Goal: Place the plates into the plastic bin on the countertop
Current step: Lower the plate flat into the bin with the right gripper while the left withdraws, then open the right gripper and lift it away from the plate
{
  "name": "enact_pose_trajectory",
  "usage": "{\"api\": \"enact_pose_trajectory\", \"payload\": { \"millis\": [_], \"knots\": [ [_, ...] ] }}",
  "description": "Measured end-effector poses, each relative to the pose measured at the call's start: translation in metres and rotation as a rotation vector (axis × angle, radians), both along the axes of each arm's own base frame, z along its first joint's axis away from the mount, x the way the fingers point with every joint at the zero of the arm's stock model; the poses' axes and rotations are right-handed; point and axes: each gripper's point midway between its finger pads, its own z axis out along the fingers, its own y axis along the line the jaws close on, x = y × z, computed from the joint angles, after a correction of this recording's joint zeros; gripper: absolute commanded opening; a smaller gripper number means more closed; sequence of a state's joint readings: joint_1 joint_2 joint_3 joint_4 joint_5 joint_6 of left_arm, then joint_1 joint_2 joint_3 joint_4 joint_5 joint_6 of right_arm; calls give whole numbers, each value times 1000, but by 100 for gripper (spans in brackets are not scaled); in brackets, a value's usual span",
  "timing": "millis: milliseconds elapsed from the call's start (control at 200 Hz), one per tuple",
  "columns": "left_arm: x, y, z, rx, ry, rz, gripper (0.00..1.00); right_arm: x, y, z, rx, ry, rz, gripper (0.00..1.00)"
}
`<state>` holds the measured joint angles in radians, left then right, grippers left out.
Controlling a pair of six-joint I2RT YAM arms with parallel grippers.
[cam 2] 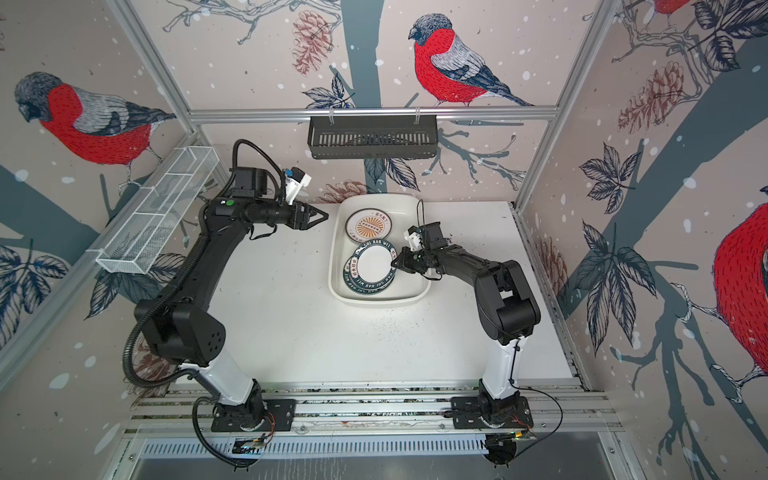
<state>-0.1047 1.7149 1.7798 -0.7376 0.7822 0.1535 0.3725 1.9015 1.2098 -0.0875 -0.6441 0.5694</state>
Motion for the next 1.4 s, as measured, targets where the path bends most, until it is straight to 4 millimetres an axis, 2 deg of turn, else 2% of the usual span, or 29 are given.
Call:
{"api": "enact_pose_trajectory", "payload": {
  "millis": [590,1401],
  "knots": [
    [1,-1,-2,-5,10,1,64,-2,-1,-11,-24,28,17,18],
    [2,-4,2,-32,12,-9,64,-9,-10,-10,-82,20,10,25]
  ]
}}
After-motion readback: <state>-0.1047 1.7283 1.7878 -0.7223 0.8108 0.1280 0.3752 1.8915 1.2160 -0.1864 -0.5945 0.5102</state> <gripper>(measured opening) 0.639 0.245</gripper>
